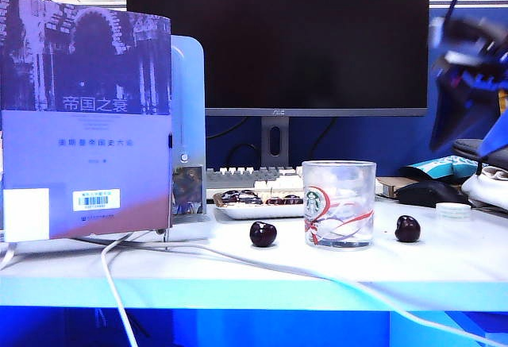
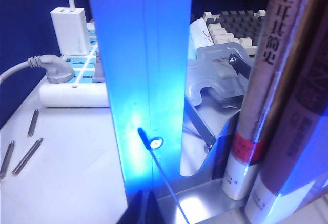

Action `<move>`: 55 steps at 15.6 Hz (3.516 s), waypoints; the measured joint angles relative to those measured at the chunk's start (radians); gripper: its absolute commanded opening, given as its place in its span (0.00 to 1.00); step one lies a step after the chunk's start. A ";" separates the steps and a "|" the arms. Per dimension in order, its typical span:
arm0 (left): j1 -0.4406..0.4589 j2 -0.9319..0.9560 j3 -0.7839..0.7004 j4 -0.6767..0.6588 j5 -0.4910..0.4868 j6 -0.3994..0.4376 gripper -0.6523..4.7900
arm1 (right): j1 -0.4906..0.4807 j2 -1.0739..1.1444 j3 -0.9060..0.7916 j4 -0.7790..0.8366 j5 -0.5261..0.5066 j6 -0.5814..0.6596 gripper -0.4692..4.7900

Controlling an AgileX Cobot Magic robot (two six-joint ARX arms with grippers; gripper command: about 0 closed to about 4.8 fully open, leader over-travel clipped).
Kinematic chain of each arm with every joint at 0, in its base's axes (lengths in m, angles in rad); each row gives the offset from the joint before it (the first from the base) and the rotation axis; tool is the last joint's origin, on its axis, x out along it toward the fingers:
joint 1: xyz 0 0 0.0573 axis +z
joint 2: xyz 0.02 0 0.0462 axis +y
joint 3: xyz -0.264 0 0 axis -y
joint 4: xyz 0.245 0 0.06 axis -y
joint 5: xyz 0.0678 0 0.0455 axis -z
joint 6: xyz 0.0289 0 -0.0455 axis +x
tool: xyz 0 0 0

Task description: Pick up the cherry on the right side of the glass and put it inside the glass.

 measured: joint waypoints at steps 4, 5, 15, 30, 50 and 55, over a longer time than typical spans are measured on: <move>0.000 0.000 0.000 0.000 0.000 0.000 0.11 | 0.000 0.256 0.158 -0.023 -0.014 -0.002 0.87; 0.000 0.000 0.000 0.000 0.000 0.000 0.11 | 0.000 0.300 0.200 -0.056 -0.028 -0.001 0.87; 0.000 0.000 0.000 0.000 0.000 0.000 0.11 | 0.000 0.462 0.369 -0.257 -0.108 0.042 0.87; 0.000 0.000 0.000 0.000 0.000 0.000 0.11 | 0.024 0.560 0.377 -0.225 -0.120 0.043 0.87; 0.000 0.000 0.000 0.000 0.000 0.000 0.11 | 0.038 0.591 0.392 -0.244 -0.013 0.059 0.41; 0.000 0.000 0.000 0.000 0.000 0.000 0.11 | 0.038 0.596 0.407 -0.268 -0.019 0.062 0.40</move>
